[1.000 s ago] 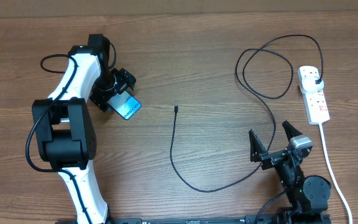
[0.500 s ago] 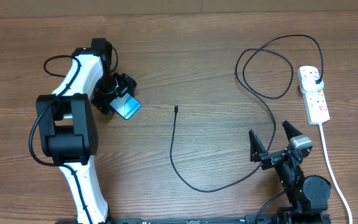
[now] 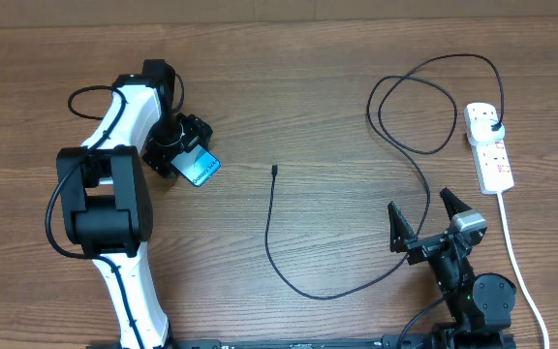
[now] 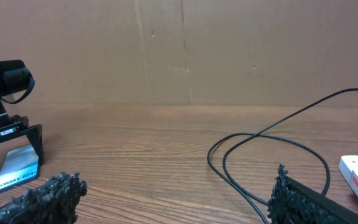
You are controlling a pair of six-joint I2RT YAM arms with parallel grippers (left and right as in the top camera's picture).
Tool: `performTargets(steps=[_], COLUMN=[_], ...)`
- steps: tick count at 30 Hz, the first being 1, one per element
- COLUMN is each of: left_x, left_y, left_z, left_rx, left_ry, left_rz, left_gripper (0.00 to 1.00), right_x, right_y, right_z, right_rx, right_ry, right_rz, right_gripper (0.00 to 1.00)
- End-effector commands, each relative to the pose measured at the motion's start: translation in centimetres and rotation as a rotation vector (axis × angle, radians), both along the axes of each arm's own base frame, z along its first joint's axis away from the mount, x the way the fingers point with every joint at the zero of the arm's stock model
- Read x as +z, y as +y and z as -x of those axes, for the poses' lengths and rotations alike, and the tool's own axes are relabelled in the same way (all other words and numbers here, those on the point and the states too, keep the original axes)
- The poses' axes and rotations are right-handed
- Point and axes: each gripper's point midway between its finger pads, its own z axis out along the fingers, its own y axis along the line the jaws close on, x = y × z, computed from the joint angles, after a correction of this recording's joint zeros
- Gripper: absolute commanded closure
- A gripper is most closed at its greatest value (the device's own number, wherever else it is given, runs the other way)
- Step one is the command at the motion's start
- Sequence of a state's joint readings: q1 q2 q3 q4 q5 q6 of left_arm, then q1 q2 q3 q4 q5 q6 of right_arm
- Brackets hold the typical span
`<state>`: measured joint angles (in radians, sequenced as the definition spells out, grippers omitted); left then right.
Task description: Plug charger to phone and switch on socket
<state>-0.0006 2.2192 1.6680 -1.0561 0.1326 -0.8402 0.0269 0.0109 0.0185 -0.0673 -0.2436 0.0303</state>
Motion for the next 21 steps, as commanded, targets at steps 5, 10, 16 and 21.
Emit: performTargets(steps=[5, 10, 16, 21], left_x=[-2.0, -2.0, -2.0, -2.0], left_y=[-0.5, -1.8, -3.8, -4.6], left_z=[1.0, 1.2, 1.7, 2.6], left_rx=[-0.057, -0.162, -0.375, -0.469], left_ry=[0.052, 0.048, 0.039, 0.069], left_rz=[-0.011, -0.007, -0.011, -0.091], left_gripper=[0.10, 0.10, 0.10, 0.07], right_x=[-0.2, -0.2, -0.2, -0.2], right_y=[-0.1, -0.1, -0.1, -0.1], right_z=[0.0, 0.0, 0.0, 0.0], right_rx=[-0.007, -0.007, -0.007, -0.007], right_ry=[-0.001, -0.001, -0.001, -0.001], right_rz=[-0.007, -0.007, -0.007, -0.007], right_gripper=[0.00, 0.00, 0.00, 0.00])
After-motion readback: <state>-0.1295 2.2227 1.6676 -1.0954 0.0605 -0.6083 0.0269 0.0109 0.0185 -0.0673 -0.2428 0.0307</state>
